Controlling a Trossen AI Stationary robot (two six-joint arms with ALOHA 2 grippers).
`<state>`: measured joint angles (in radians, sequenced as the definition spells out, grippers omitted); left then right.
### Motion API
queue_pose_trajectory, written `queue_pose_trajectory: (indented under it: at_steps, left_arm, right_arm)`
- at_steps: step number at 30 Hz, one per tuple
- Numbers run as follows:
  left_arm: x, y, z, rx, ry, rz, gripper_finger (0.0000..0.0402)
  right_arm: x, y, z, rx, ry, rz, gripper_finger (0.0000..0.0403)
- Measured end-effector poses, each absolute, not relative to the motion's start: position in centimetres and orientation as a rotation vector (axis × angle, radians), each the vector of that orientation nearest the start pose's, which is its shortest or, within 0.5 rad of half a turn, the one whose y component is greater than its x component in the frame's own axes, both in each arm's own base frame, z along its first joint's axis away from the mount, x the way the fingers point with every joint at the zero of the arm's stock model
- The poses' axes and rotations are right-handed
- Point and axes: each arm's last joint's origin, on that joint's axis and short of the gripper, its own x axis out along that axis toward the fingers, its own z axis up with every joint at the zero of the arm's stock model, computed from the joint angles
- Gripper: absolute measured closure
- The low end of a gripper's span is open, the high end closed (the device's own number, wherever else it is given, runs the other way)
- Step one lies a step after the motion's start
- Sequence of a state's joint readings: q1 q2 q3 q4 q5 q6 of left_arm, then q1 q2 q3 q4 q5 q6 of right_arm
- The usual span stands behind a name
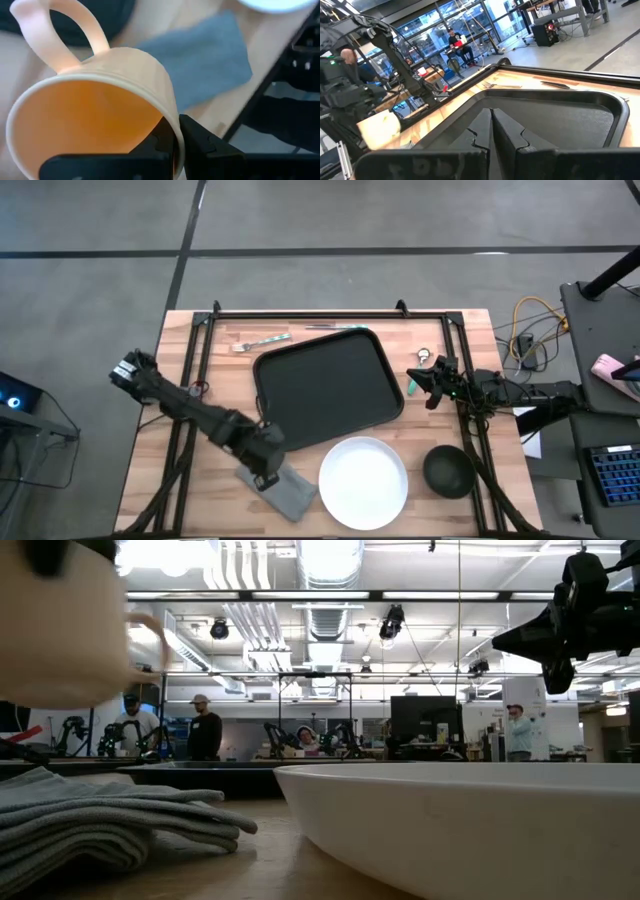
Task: Set up tray
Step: Put the light orange mug on the black tray
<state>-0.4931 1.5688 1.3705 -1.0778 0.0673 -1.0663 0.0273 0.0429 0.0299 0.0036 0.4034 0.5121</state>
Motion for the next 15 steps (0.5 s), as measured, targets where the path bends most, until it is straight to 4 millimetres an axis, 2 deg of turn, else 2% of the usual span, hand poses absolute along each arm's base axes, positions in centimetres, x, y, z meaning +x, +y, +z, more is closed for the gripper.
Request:
queue_pose_trajectory:
  at_steps: [15]
  left_arm:
    - [29.5, -6.3, 28.6, -0.458, 1.269, 0.198, 0.0401]
  right_arm:
    - [9.7, -0.9, 17.1, 0.504, -0.088, -0.37, 0.0394]
